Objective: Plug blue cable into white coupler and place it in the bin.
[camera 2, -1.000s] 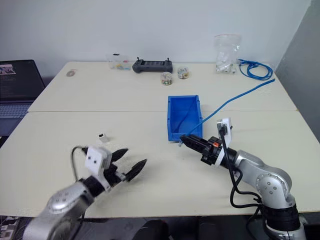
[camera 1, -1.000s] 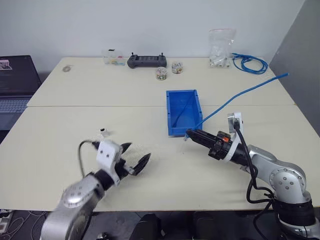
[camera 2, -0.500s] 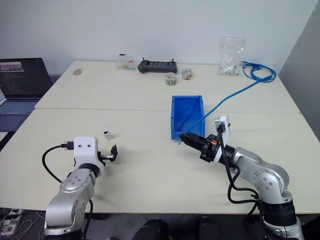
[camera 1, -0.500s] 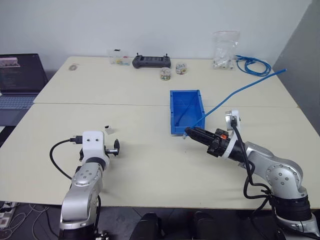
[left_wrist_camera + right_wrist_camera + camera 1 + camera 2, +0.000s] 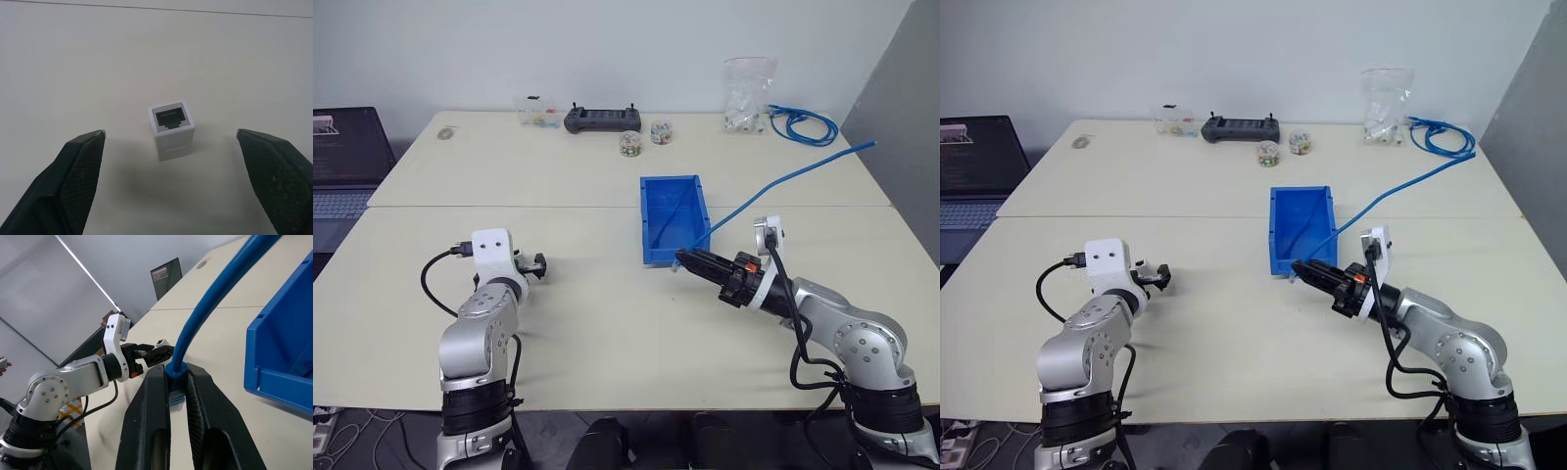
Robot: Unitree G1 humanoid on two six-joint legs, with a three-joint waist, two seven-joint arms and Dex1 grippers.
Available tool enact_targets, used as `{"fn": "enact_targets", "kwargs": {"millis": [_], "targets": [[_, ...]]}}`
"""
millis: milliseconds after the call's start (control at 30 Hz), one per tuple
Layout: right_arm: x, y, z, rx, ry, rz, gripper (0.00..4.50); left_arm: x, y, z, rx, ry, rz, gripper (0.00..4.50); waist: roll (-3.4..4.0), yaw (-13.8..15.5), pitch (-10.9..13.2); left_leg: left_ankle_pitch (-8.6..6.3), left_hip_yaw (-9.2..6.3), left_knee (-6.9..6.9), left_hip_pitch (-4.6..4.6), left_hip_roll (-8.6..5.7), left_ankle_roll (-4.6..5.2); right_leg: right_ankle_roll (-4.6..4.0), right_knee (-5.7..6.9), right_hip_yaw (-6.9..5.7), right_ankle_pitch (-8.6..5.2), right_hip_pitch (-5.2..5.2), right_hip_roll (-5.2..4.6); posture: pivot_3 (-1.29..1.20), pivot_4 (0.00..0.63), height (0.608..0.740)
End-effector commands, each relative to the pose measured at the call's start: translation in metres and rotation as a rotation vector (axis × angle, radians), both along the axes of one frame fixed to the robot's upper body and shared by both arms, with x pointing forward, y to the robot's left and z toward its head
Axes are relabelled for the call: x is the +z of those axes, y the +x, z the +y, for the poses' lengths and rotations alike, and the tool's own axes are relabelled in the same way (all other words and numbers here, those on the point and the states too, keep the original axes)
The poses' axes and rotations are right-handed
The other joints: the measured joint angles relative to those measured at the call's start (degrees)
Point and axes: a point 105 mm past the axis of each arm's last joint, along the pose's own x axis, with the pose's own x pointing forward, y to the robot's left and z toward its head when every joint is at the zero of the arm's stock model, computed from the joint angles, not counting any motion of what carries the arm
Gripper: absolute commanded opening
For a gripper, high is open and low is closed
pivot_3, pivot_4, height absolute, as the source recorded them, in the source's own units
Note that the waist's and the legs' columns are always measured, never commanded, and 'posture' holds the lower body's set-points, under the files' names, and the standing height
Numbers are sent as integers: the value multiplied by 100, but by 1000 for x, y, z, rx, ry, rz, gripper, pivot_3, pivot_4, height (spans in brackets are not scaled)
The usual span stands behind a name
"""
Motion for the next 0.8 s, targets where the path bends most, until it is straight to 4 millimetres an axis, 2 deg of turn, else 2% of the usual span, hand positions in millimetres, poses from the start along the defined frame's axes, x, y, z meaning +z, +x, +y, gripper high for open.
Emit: {"fn": "enact_targets", "kwargs": {"millis": [33,500,533,800], "targets": [[11,-5,0,5,16,-48,162,6,2,-2,14,-26,-20,4500,0,2,0,0,-1,0,0,0,0,0,0,-1,0,0,0,0,150,740],[11,-7,0,4,15,-49,162,3,11,4,57,-36,-3,4500,-1,2,0,3,-2,1,0,-1,-5,2,2,-2,1,0,0,0,150,740],[12,-7,0,2,15,-49,162,3,12,5,59,-31,-2,4158,-1,4,0,3,-2,1,0,-1,-5,2,2,-2,1,0,0,0,150,740],[11,-8,-1,-7,16,-45,162,2,17,7,51,-5,0,2485,-1,2,0,4,-2,1,1,0,-6,2,3,-1,2,0,0,0,150,740]]}}
